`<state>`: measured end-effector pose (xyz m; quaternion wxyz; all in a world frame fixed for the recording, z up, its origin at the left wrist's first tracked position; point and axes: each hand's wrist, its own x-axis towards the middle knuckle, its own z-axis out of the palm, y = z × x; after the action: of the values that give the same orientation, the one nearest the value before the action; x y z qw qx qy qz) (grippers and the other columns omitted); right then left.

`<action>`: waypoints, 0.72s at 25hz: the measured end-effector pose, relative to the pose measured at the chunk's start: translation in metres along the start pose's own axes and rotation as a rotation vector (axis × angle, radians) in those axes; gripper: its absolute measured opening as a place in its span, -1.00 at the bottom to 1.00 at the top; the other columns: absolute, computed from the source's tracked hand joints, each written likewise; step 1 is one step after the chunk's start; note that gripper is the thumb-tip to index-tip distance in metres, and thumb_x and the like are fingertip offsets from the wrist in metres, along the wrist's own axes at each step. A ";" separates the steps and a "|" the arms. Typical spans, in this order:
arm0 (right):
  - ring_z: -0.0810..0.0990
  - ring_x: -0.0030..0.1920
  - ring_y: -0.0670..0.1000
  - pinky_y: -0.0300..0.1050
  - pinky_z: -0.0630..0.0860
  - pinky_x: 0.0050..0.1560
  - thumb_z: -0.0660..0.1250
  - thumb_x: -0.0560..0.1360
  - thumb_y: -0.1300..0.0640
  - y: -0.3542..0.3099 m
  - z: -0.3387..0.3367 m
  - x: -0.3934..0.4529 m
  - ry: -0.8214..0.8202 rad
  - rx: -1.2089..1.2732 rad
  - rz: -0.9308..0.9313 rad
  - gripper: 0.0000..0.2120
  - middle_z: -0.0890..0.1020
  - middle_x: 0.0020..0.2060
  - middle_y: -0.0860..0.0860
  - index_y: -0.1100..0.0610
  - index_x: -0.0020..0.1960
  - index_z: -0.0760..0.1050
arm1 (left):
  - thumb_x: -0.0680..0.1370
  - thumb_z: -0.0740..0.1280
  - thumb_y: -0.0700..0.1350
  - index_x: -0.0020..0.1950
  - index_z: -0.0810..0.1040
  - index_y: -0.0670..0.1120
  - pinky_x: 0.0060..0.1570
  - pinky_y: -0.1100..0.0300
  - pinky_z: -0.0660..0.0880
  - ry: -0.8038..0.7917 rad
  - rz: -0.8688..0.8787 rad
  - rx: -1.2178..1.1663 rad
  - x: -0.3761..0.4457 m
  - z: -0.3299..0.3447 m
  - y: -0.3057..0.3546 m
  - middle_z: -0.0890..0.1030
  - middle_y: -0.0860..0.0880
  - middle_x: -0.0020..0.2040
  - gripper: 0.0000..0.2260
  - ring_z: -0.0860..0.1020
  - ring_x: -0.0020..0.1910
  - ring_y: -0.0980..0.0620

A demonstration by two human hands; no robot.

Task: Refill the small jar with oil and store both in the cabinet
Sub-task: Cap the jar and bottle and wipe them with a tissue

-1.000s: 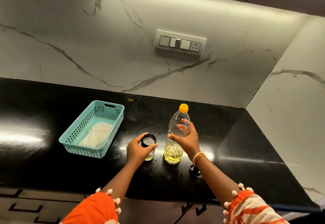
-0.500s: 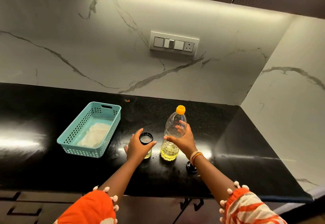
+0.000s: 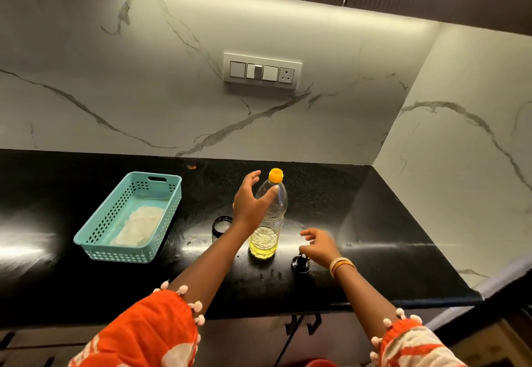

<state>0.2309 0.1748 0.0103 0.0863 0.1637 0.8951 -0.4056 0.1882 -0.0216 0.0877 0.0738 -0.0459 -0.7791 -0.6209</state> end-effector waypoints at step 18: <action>0.51 0.20 0.17 -0.02 0.46 0.23 0.29 0.52 0.24 0.036 0.014 0.031 -0.024 -0.564 -0.116 -0.71 0.51 0.15 0.10 -0.01 0.18 0.56 | 0.35 0.55 0.05 0.21 0.54 -0.10 0.12 0.12 0.51 -0.085 0.045 0.042 0.016 0.011 -0.011 0.63 -0.07 0.16 -0.50 0.55 0.20 -0.03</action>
<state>0.2156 0.1933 -0.0328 0.1159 0.0771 0.9793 -0.1470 0.1701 -0.0140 0.0778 0.0553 -0.0883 -0.7932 -0.6000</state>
